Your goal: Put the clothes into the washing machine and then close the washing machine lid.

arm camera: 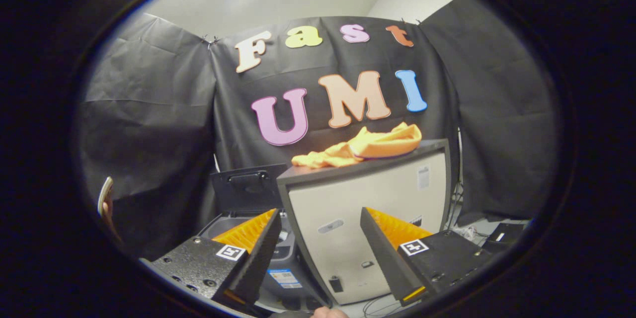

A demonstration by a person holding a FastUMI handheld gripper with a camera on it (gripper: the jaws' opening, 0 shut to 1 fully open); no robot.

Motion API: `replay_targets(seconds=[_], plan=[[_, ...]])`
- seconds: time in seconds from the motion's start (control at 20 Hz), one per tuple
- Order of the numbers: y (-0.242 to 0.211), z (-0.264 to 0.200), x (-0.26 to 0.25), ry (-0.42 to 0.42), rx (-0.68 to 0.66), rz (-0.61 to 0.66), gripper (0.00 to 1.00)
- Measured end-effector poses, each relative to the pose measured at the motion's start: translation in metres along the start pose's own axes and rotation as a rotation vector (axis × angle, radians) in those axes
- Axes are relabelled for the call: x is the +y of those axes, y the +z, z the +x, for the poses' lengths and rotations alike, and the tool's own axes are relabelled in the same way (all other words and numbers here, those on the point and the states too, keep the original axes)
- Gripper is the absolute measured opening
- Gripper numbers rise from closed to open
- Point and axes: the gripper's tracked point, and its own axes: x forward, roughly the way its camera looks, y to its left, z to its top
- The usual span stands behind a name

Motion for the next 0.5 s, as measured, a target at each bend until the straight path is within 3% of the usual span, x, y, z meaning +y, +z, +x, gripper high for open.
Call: replay_targets(seconds=[0.5], plan=[[0.067,0.092,-0.009,-0.044,0.025,-0.092,0.97]])
